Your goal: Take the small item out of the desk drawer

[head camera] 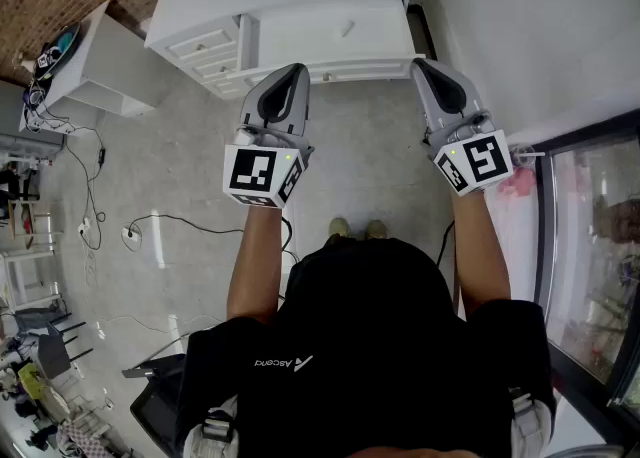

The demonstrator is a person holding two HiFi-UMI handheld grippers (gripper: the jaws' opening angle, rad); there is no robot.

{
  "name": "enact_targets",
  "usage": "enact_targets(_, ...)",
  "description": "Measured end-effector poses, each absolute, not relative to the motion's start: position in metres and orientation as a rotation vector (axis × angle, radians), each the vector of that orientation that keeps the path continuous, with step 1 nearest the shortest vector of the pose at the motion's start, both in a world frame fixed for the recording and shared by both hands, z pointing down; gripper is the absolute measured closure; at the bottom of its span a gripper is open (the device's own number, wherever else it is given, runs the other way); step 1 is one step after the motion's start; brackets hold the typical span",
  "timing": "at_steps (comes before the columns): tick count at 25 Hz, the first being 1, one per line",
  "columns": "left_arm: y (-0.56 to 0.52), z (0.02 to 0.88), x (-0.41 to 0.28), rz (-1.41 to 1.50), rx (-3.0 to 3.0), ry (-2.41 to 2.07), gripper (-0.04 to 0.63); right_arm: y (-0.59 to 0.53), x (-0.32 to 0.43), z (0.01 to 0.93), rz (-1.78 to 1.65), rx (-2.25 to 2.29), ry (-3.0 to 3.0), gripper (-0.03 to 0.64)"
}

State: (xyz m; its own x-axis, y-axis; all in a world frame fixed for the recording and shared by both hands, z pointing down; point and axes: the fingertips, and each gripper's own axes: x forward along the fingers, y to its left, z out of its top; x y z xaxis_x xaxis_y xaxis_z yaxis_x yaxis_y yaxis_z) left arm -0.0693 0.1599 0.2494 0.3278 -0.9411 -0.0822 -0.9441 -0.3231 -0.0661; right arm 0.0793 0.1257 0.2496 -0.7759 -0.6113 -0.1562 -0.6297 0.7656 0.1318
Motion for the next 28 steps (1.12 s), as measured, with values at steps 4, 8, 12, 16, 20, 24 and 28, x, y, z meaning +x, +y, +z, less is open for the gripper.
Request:
enact_targets(4,0.157,0.251,-0.067,0.046,-2.48,1.762,0.597,0.124,0.081,0.25,0.271,-1.011,2.853,0.618)
enact_targets(8,0.155,0.25,-0.067,0.063,-2.493,1.749,0.597,0.123,0.081,0.248,0.263,-1.004,2.849,0.618)
enact_targets(12,0.155,0.249,-0.067,0.09,-2.497,1.744,0.597,0.125,0.08,0.249,0.267,-1.005,2.849,0.618)
enact_targets(16,0.155,0.246,-0.069,0.11,-2.481,1.76,0.597,0.127,0.081,0.247,0.274,-1.004,2.847,0.618)
enact_targets(20,0.151,0.245,-0.074,0.102,-2.467,1.788,0.597,0.126,0.078,0.244,0.286,-1.001,2.847,0.617)
enact_targets(24,0.145,0.246,-0.085,0.09,-2.46,1.812,0.59,0.126,0.071,0.243,0.294,-1.002,2.848,0.618)
enact_targets(28,0.138,0.247,-0.093,0.08,-2.462,1.823,0.546,0.123,0.064,0.243,0.296,-1.007,2.85,0.617)
